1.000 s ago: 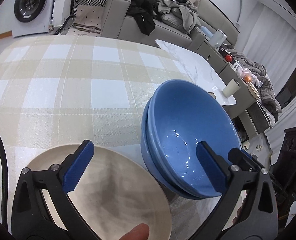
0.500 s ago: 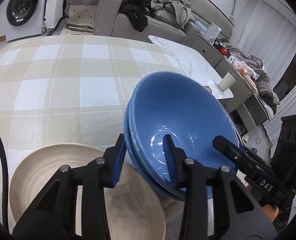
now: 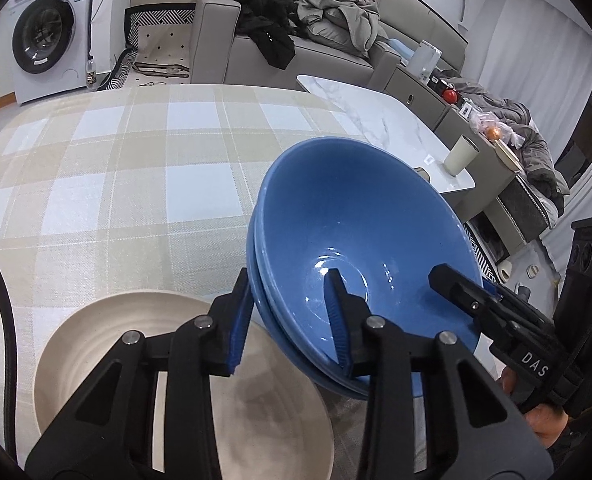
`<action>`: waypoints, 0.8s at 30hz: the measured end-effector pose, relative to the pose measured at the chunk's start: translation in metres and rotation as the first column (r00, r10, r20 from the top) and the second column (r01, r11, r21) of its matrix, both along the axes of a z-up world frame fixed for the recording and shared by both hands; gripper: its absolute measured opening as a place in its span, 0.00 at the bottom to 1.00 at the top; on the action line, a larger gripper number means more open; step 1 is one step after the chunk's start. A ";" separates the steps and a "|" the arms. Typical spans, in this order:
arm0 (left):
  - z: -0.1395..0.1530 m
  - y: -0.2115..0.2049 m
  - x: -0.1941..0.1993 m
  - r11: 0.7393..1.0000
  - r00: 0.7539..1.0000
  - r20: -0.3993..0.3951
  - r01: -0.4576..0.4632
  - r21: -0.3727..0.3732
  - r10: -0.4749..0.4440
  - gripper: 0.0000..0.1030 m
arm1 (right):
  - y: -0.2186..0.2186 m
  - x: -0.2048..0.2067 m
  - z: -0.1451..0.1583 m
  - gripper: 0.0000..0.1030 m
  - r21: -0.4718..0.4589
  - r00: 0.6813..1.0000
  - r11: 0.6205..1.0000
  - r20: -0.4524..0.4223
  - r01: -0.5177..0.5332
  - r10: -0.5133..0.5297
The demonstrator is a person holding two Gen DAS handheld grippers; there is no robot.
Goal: Organize plates and bowls
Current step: 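Lift the bowl stack with both grippers and carry it over the cream plates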
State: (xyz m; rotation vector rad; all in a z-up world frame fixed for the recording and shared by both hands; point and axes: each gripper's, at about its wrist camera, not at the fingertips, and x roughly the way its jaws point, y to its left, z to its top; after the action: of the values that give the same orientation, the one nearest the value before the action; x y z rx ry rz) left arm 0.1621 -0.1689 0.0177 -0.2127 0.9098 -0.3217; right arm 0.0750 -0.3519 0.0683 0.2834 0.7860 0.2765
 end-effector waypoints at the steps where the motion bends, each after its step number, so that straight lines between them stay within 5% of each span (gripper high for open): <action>1: 0.001 0.000 -0.001 1.000 1.000 0.002 0.002 0.002 -0.002 0.31 | 0.000 -0.001 0.001 0.43 -0.002 1.000 1.000 0.004 0.000 0.000; 24: 0.052 0.005 -0.046 1.000 0.996 0.089 0.016 -0.006 -0.016 0.31 | 0.001 -0.027 0.042 0.43 -0.016 0.996 1.000 0.084 -0.006 0.007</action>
State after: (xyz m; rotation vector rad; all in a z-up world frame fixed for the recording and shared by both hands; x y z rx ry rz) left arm 0.1163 -0.1640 0.0694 -0.1960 0.8234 -0.3466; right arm 0.0480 -0.3507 0.1100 0.2529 0.7056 0.2866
